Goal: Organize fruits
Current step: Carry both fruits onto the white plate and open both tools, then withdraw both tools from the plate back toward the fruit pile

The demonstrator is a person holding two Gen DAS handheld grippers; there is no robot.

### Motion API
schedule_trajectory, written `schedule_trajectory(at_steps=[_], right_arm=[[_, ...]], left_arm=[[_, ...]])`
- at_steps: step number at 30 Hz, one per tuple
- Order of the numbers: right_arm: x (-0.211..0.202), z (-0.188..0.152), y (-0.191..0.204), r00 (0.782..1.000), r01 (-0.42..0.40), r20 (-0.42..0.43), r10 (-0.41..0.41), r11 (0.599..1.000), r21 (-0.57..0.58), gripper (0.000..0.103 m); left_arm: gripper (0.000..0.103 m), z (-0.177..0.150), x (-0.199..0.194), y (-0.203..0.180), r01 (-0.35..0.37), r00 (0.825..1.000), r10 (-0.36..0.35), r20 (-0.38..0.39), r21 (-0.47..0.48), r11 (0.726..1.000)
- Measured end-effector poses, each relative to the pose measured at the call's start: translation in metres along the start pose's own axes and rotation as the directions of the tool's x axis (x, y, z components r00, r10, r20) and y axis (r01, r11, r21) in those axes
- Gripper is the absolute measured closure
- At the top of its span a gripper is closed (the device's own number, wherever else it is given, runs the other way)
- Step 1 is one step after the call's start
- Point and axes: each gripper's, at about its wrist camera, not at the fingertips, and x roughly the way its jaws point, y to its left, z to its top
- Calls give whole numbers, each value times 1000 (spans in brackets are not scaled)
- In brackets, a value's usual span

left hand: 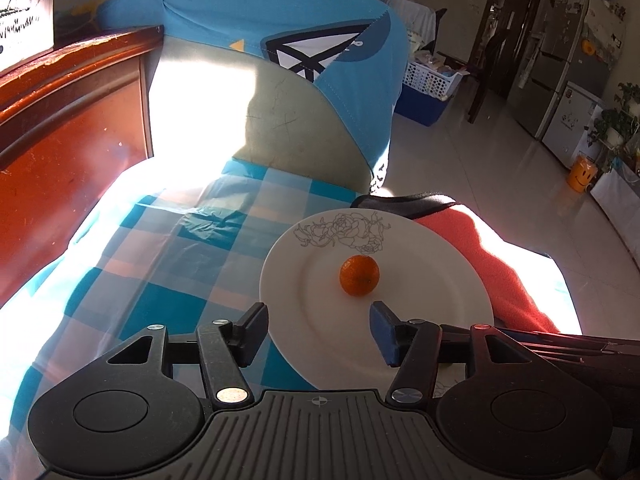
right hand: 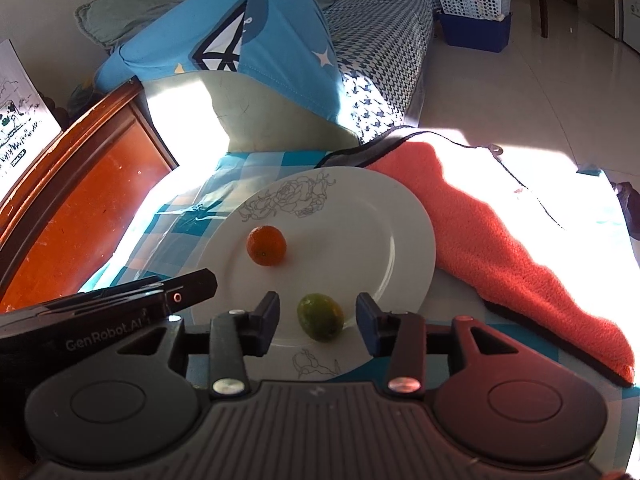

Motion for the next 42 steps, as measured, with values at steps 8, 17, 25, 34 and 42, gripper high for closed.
schedule_trajectory(at_steps=[8, 17, 25, 34, 42], right_arm=[[-6, -3, -2, 999, -32, 2, 32, 999, -8, 55], [-6, -3, -8, 998, -56, -10, 57, 998, 29, 55], [-19, -9, -9, 998, -57, -14, 58, 998, 15, 54], [-50, -38, 11, 997, -69, -27, 66, 992, -108, 53], [-68, -72, 13, 993, -99, -77, 91, 989, -110, 54]], left_arm=[[38, -2, -19, 2, 0, 1000, 1, 22, -16, 1000], [37, 0, -26, 11, -27, 999, 29, 31, -39, 999], [32, -15, -41, 26, -75, 997, 75, -7, -76, 994], [32, -49, -75, 30, -76, 997, 73, -33, -69, 995], [33, -78, -86, 38, -104, 991, 98, -88, -66, 992]])
